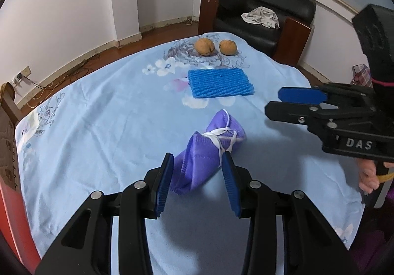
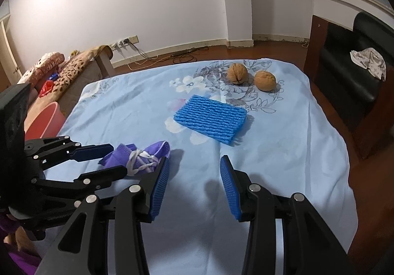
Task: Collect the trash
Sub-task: 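Grasp the purple cloth with the left tool while the right tool grasps the blue foam net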
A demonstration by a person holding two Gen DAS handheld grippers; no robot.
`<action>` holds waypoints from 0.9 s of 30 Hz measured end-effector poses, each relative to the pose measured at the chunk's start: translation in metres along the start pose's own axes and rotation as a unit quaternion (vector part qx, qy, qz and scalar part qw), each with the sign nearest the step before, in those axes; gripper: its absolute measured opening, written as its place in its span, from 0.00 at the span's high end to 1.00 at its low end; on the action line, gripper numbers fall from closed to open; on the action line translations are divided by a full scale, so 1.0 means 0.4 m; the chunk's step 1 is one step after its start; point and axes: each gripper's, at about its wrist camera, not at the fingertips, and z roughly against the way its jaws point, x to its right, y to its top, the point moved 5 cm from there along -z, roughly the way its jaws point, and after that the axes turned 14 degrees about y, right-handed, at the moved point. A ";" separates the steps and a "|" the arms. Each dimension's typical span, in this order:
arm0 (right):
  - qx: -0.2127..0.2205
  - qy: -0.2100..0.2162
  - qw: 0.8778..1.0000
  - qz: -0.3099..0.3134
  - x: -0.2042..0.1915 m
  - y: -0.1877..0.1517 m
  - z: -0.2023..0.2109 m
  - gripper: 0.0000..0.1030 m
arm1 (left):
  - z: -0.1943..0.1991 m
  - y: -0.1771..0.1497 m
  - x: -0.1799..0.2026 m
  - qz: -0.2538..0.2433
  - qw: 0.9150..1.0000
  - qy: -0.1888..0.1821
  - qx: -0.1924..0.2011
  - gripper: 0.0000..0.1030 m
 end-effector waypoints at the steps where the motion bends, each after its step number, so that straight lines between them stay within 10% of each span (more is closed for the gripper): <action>1: -0.002 -0.002 1.000 0.004 0.002 0.004 -0.006 0.59 | 0.000 0.001 0.001 0.000 1.000 0.002 0.002 0.61; 8: -0.016 -0.011 0.999 0.039 0.007 0.030 -0.049 0.59 | 0.018 0.006 0.004 -0.003 1.000 0.001 0.026 0.90; 24: -0.057 -0.061 0.987 0.134 0.018 0.092 -0.167 0.59 | 0.109 0.002 -0.130 0.118 0.992 0.013 0.030 0.94; 27: -0.067 -0.062 0.987 0.135 0.026 0.088 -0.182 0.75 | 0.115 -0.001 -0.142 0.127 0.991 0.016 0.028 0.94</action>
